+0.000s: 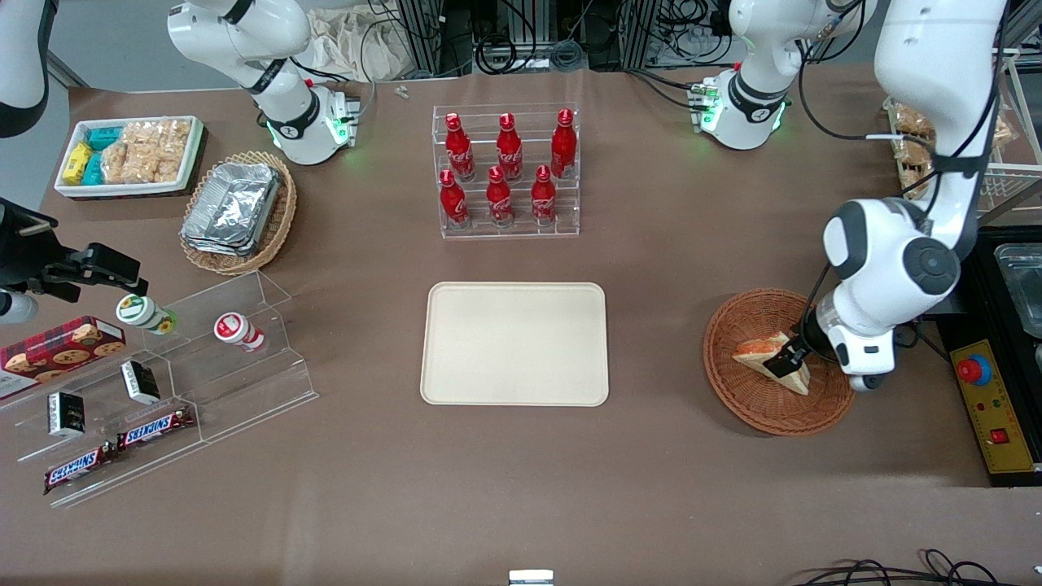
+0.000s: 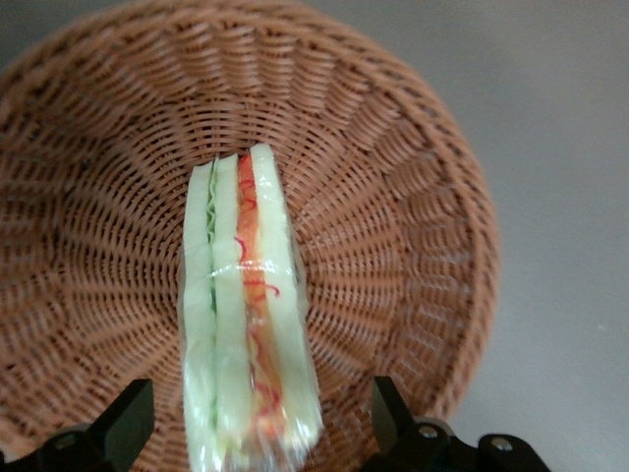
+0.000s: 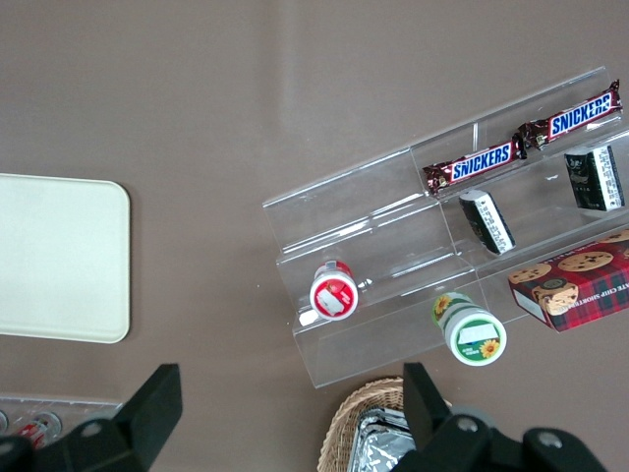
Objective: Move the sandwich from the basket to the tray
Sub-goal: 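Close the left gripper on the wrapped sandwich wedge, then lift the sandwich and carry it with the left gripper to the tray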
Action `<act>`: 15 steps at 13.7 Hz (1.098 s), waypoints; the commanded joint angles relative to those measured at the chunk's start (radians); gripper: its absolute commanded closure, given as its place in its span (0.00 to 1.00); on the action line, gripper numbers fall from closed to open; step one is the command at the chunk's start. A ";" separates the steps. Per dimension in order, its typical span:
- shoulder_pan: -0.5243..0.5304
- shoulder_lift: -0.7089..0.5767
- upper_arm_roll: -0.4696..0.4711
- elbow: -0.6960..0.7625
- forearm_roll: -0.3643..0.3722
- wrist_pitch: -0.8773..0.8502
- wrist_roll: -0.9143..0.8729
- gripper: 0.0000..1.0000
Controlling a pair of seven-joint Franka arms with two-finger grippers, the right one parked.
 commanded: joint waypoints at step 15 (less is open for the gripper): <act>-0.051 -0.126 -0.346 0.149 0.016 -0.293 0.154 1.00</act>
